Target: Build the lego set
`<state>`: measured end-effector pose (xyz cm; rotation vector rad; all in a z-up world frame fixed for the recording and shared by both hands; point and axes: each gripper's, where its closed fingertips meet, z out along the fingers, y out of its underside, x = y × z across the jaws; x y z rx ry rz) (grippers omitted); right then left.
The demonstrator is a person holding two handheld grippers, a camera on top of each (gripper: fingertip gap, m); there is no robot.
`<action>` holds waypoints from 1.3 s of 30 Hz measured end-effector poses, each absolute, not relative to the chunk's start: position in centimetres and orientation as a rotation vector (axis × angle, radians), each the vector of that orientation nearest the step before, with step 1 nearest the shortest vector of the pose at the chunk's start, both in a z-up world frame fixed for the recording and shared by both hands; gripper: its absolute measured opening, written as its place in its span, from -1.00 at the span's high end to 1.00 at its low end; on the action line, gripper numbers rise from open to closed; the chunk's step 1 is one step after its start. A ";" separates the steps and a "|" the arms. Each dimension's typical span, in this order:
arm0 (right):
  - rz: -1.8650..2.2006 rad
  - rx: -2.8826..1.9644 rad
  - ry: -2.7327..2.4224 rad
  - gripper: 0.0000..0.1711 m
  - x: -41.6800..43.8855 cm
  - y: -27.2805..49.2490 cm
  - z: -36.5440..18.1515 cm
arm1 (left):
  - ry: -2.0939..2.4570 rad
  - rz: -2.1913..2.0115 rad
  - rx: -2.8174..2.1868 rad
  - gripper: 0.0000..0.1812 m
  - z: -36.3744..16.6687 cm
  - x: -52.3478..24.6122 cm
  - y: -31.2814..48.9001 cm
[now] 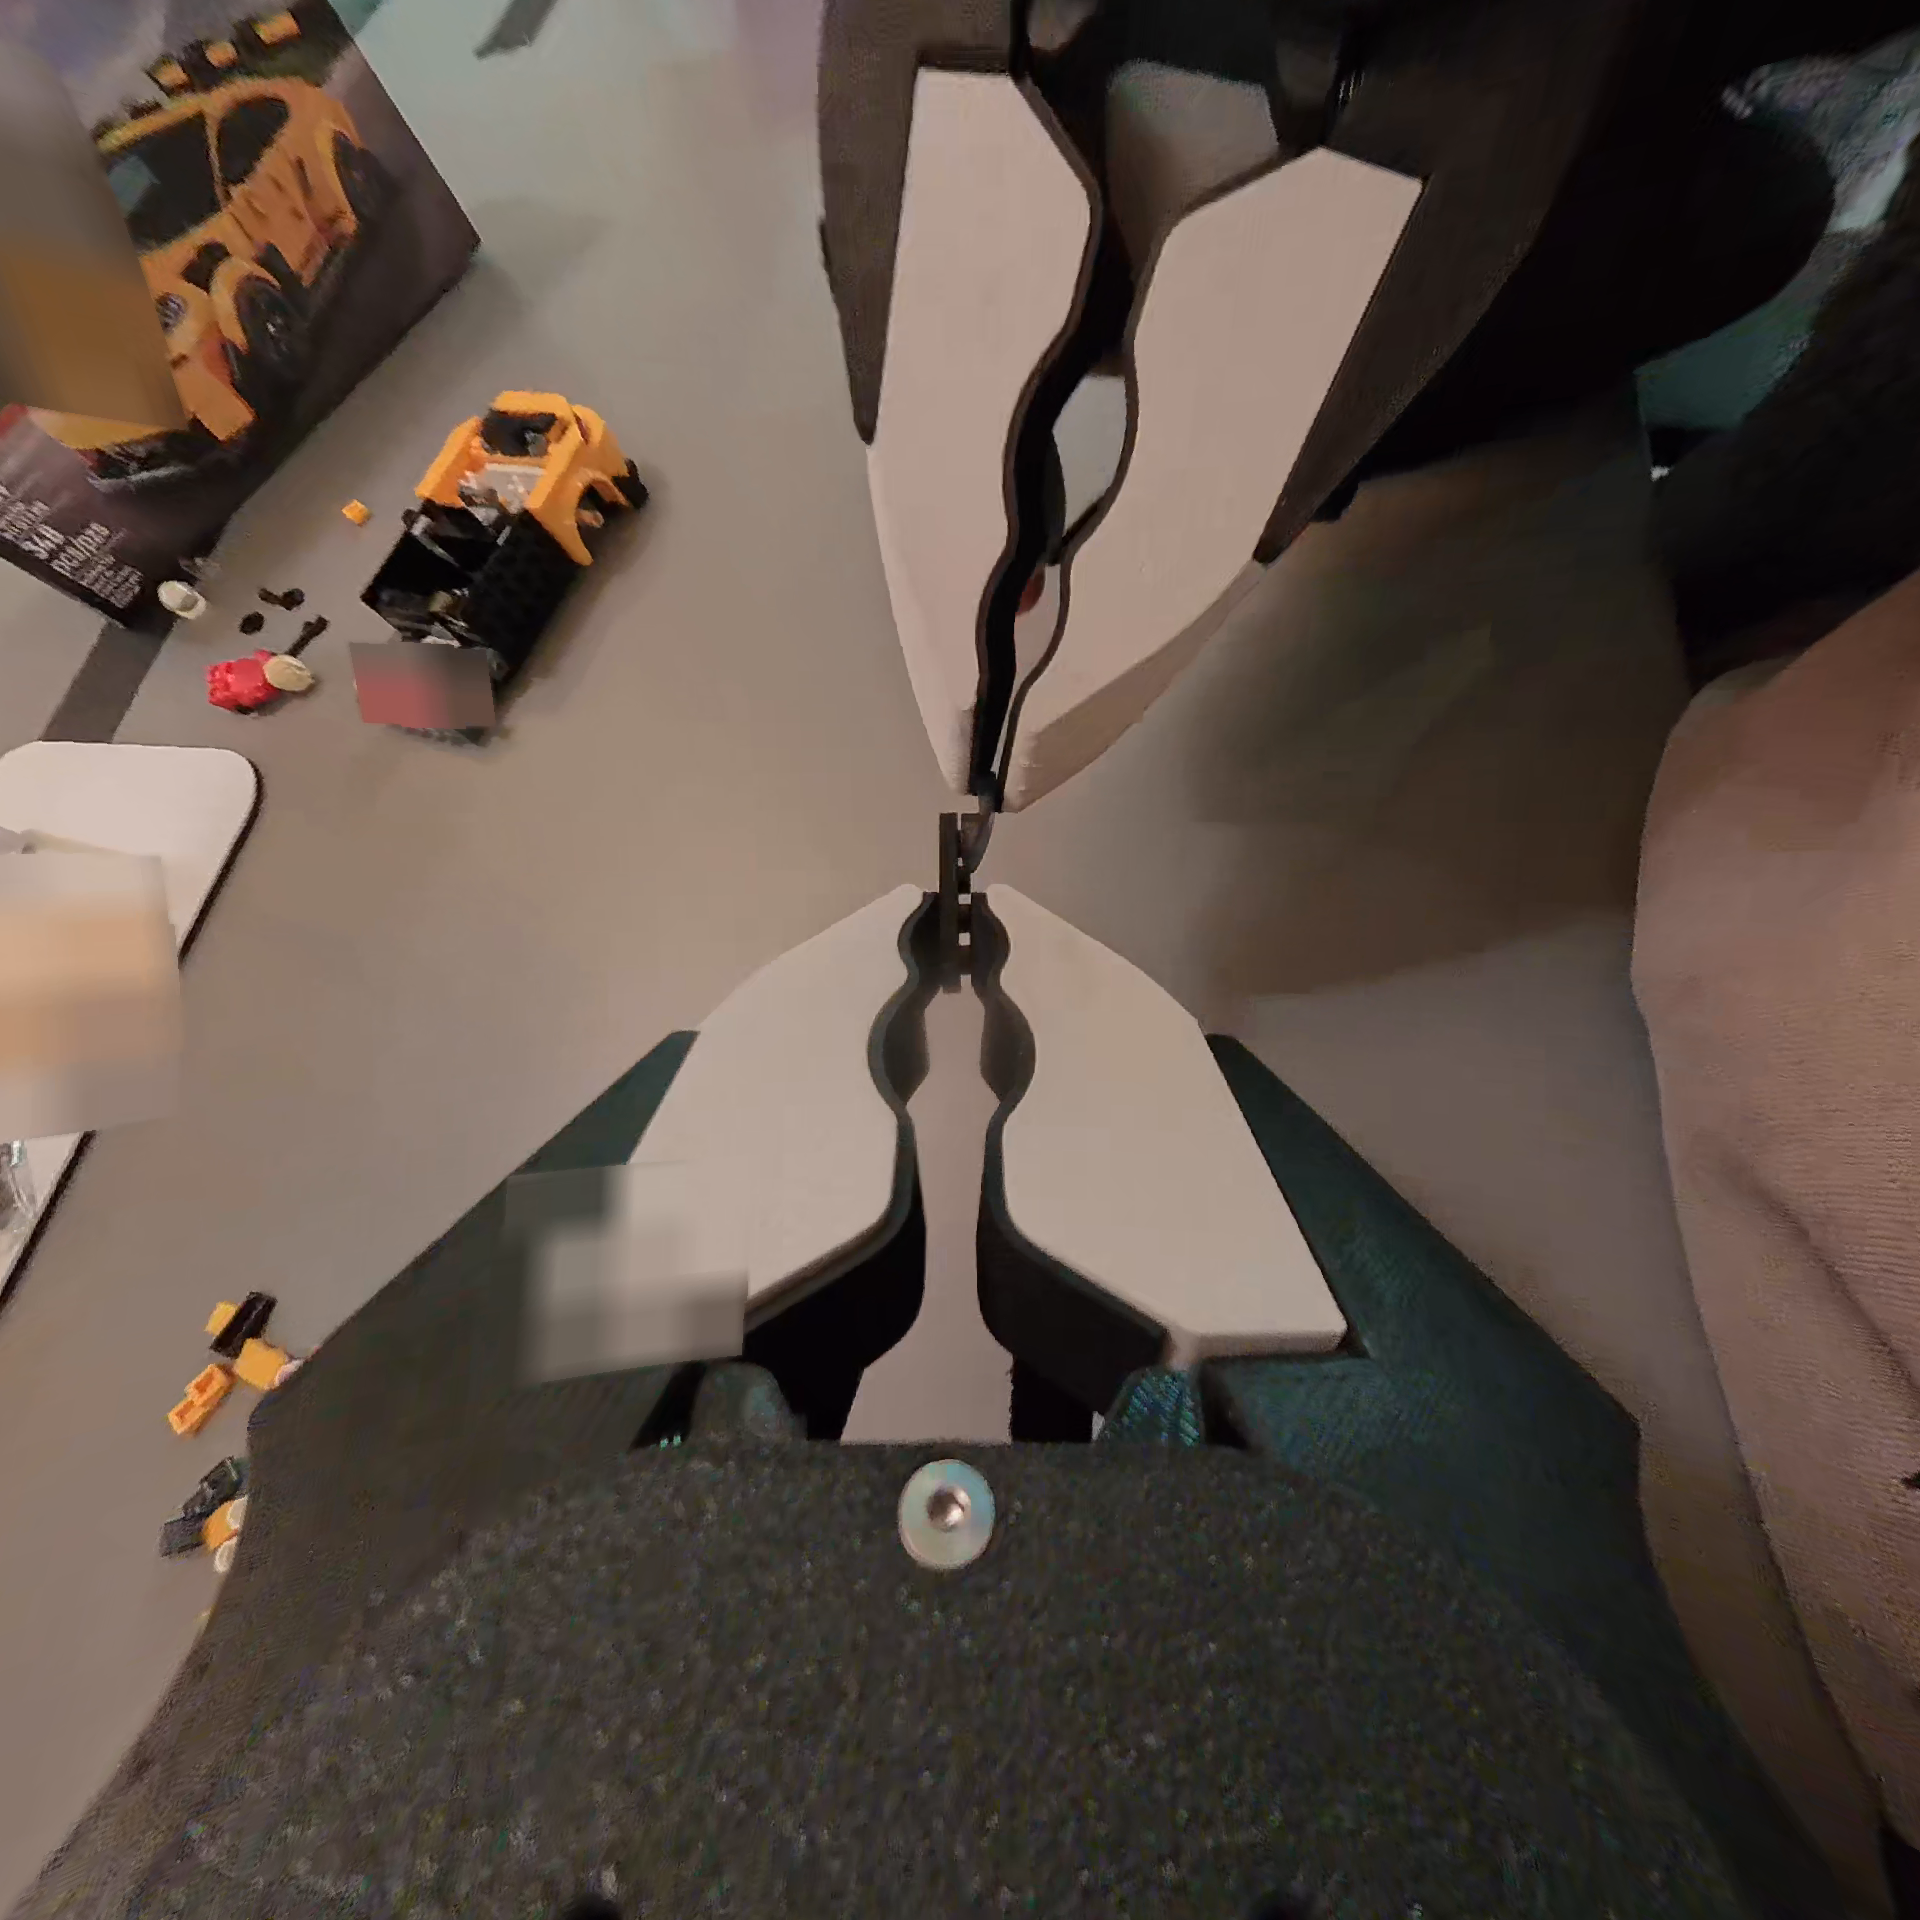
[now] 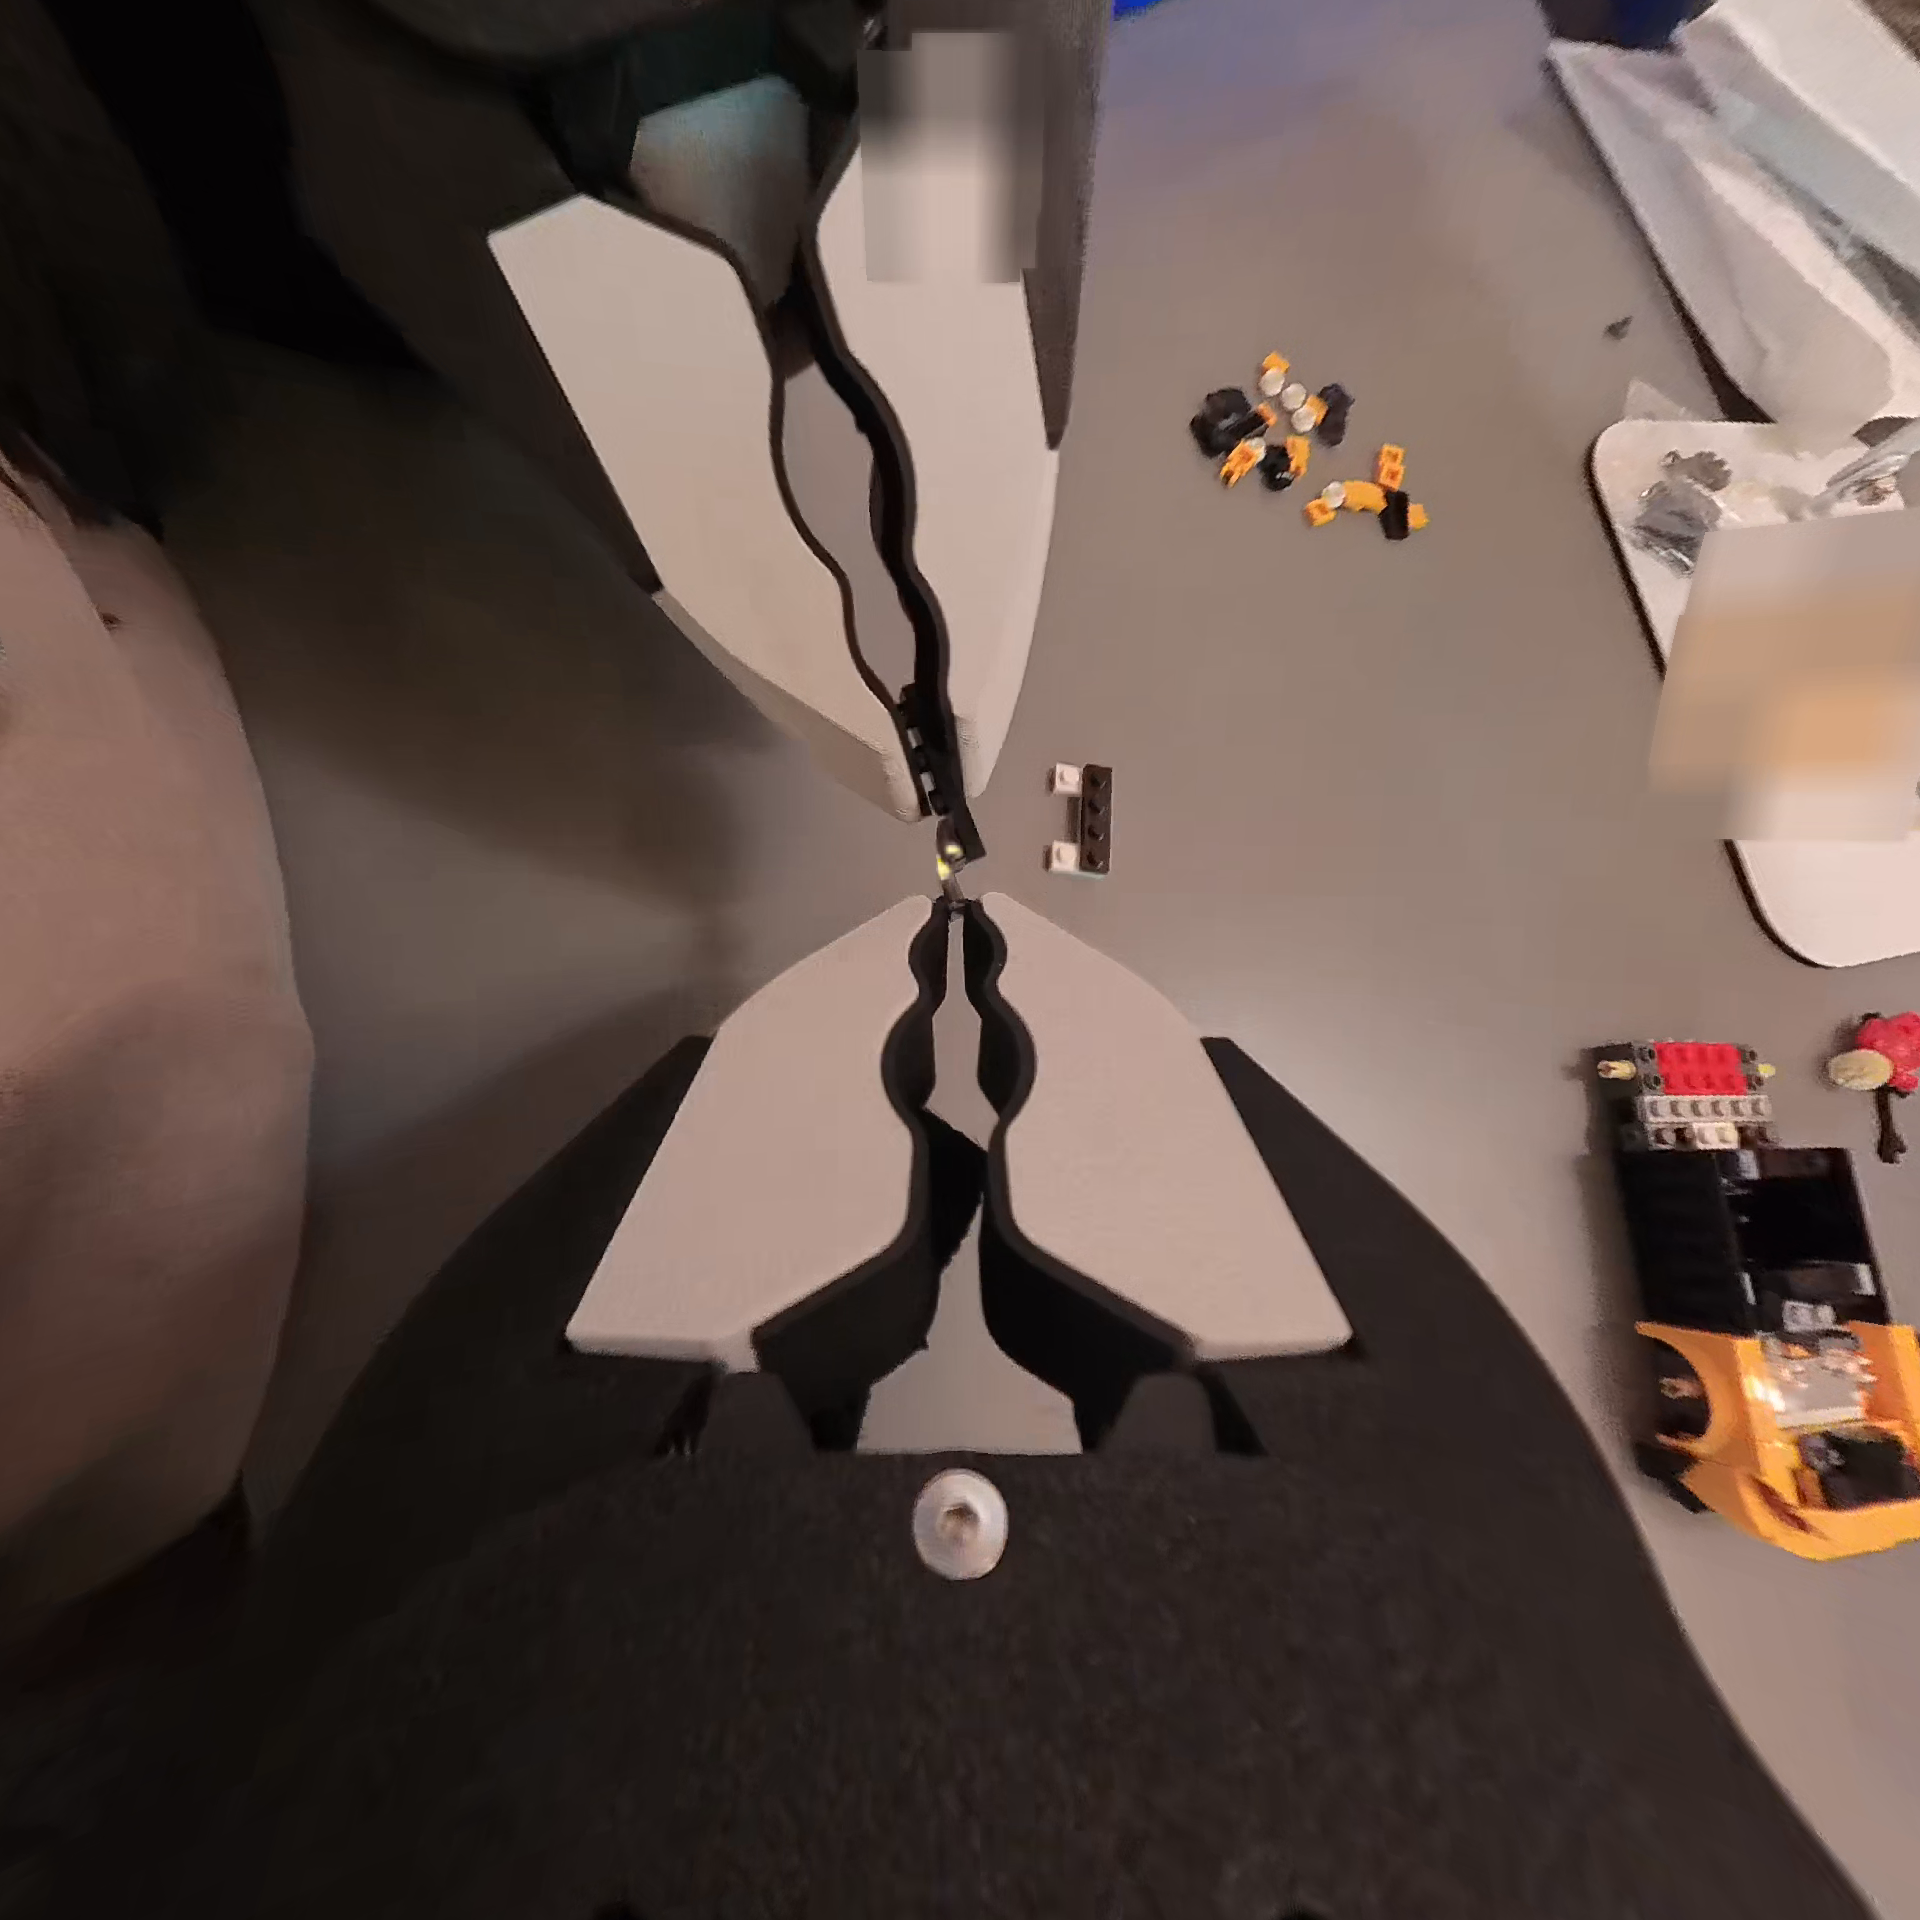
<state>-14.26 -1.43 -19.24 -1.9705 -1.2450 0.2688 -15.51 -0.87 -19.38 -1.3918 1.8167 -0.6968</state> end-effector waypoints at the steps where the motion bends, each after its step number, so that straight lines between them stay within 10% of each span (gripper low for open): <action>1: 0.254 -1.981 -1.274 0.97 -14.2 -1.4 -19.4 | 1.831 -0.684 -1.408 0.94 -19.6 -15.5 -0.9; 14: 0.159 -2.056 -1.404 0.96 -13.3 -1.5 -20.2 | 1.818 -0.673 -1.566 0.95 -21.3 -14.7 -1.0; 27: 1.125 -1.800 -0.256 0.81 -13.9 1.7 -14.5 | 1.356 -0.880 -1.409 0.95 -15.4 -13.6 1.8; 39: 0.538 -1.834 -0.534 0.95 -14.0 2.1 -14.4 | 1.377 -0.662 -1.357 0.94 -15.6 -13.8 2.3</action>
